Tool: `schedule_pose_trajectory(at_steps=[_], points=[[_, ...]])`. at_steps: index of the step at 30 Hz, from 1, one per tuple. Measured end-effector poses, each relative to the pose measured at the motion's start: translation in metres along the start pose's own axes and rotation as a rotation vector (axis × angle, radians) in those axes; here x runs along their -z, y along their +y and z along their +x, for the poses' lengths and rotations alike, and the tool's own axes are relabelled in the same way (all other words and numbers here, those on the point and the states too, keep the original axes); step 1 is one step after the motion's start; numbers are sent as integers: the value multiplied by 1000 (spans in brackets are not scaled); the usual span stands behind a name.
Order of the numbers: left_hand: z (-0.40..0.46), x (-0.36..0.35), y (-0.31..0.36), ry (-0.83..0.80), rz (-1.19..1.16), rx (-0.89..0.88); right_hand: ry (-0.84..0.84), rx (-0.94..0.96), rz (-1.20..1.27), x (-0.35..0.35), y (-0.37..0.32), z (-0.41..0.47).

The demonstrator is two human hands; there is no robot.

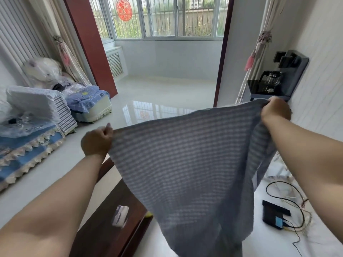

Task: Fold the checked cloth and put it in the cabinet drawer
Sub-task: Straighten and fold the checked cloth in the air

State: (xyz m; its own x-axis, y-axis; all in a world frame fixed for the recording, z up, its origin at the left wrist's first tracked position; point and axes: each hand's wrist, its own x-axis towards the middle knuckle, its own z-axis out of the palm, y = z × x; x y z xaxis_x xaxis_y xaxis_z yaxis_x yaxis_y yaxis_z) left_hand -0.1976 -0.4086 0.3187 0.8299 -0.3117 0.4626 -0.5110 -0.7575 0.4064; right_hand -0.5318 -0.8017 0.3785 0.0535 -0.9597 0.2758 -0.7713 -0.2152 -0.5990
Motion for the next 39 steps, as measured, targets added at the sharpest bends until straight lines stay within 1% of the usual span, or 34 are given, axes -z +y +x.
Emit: schedule_pose_trajectory(at_steps=[1,2,3,5,6,9,11,13,14,15,16,17,18,19,21,22,23,24,25,27,28,29,31,32,35,37,38,39], points=[[2,10,2,96,-8,21,4,8,-11,1,1,0],[7,14,0,86,11,37,6,26,-19,-2,2,-3],[10,16,-1,0,68,70,14,48,-23,-6,1,-8],[13,14,-10,-229,223,169,19,95,-16,-16,-7,-21],[13,11,-15,-297,271,223,3,112,-9,-21,-12,-27],[5,4,-25,-406,359,344,-85,122,-15,-32,-22,-36],[6,-7,-38,-594,332,391,-132,137,-15,-36,-25,-40],[9,-32,-64,-803,250,376,-142,134,13,-40,-27,-43],[8,-42,-73,-853,239,365,-138,130,37,-42,-27,-44],[2,-44,-73,-867,255,363,-125,126,62,-43,-28,-45],[-9,-34,-66,-840,306,331,-100,119,97,-43,-28,-46],[-18,-21,-53,-750,362,281,-64,113,151,-42,-30,-46],[-22,-17,-46,-593,357,247,-15,112,229,-39,-34,-45],[-23,-13,-42,-389,282,226,45,120,320,-34,-38,-46],[-25,-6,-33,65,49,220,179,123,512,-18,-52,-48],[-23,-2,-27,240,-21,229,245,114,594,-9,-58,-47],[-19,2,-20,304,-48,259,286,117,634,0,-64,-43],[-12,0,-16,233,-55,285,280,133,625,5,-68,-37],[-4,-4,-15,52,-23,305,229,164,556,8,-70,-30],[2,-4,-11,-453,168,383,79,204,340,3,-65,-20],[2,-5,-11,-601,272,416,25,189,247,-2,-58,-19],[-1,-5,-10,-647,348,417,-12,170,184,-9,-51,-21],[-7,-4,-7,-641,450,397,-85,179,111,-20,-40,-25],[-9,-1,-5,-663,495,395,-135,200,76,-24,-38,-26],[-7,2,-5,-850,637,426,-320,304,1,-25,-45,-23],[-3,1,6,-937,746,360,-426,420,-42,-24,-57,-23],[-2,2,20,-956,793,285,-475,493,-69,-24,-64,-25],[0,0,37,-929,797,183,-522,558,-88,-25,-71,-29]])
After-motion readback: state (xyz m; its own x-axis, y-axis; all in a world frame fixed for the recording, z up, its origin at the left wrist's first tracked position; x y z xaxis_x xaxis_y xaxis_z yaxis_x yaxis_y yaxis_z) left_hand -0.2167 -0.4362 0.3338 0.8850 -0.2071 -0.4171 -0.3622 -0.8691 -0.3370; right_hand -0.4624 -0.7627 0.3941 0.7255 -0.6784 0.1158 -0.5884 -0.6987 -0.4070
